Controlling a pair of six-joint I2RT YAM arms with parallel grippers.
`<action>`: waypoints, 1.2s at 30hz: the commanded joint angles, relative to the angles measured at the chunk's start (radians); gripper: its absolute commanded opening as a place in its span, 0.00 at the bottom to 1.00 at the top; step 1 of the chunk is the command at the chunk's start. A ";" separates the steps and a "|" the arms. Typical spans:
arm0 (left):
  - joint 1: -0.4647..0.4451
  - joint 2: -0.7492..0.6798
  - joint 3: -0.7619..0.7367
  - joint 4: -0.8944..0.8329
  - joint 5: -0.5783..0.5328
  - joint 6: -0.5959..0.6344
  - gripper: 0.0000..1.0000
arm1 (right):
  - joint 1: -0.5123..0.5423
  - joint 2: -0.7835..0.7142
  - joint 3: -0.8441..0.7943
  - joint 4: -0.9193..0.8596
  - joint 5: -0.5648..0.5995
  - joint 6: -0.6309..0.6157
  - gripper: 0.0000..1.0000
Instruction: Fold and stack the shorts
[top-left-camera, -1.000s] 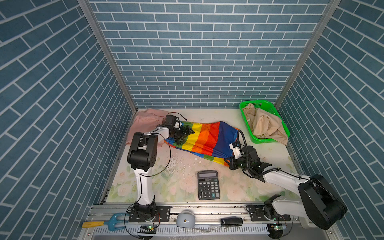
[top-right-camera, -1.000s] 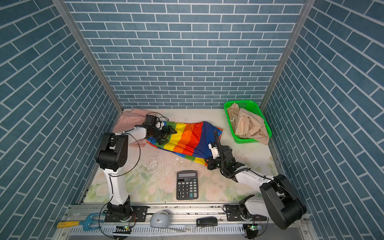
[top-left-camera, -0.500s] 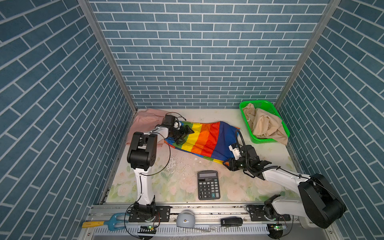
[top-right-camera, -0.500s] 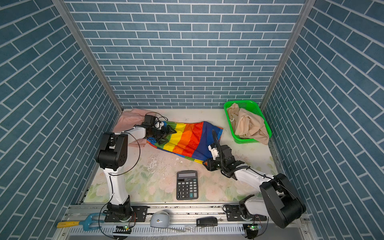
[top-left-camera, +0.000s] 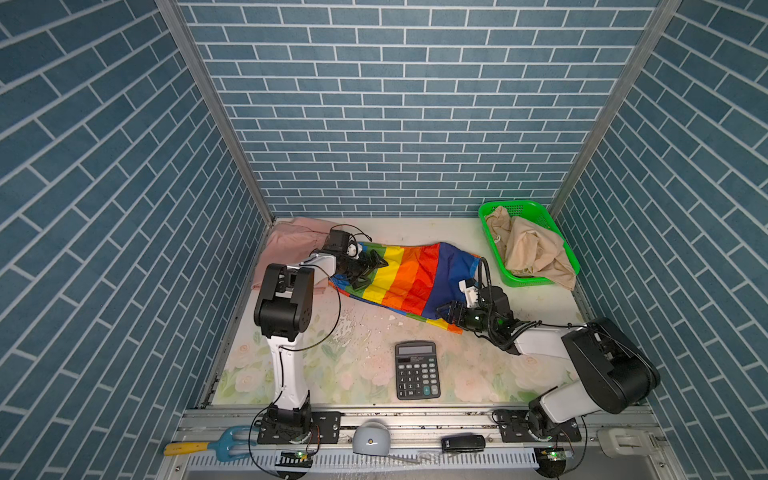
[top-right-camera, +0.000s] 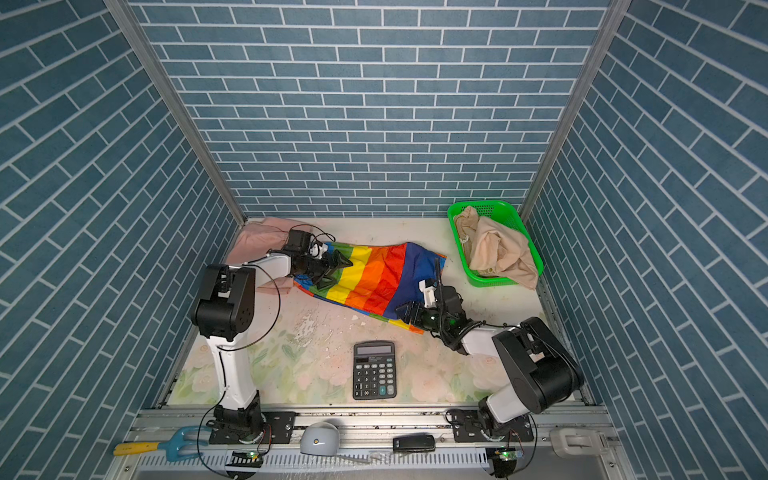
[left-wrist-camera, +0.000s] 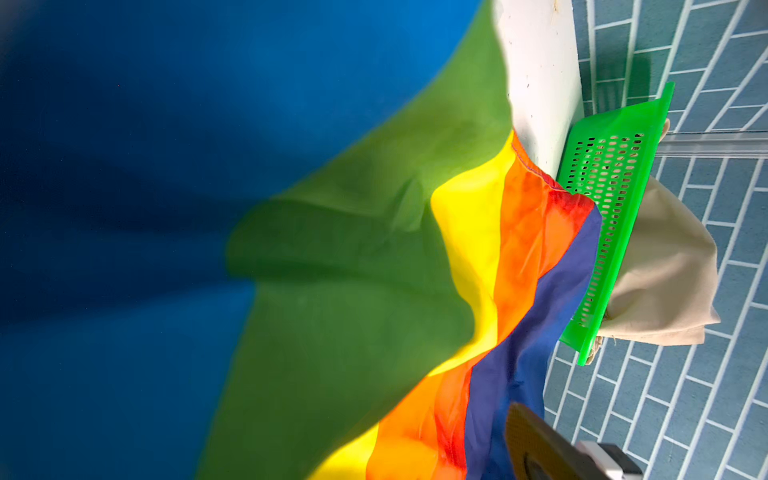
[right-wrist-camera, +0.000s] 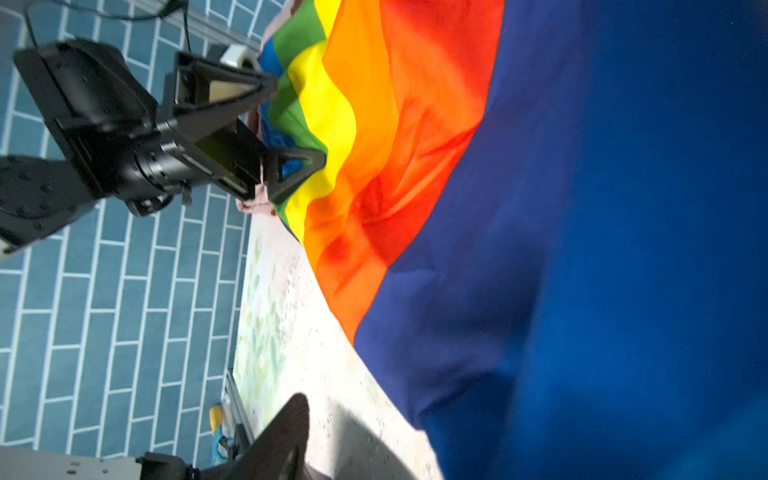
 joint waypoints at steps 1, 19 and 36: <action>0.022 0.066 -0.044 -0.045 -0.129 0.034 1.00 | -0.024 0.077 -0.030 0.298 -0.080 0.198 0.67; 0.036 0.062 -0.040 -0.059 -0.130 0.041 1.00 | -0.149 0.013 -0.003 0.124 -0.223 -0.023 0.76; 0.038 0.057 -0.026 -0.087 -0.137 0.049 0.99 | -0.054 0.346 0.081 0.445 -0.411 0.031 0.79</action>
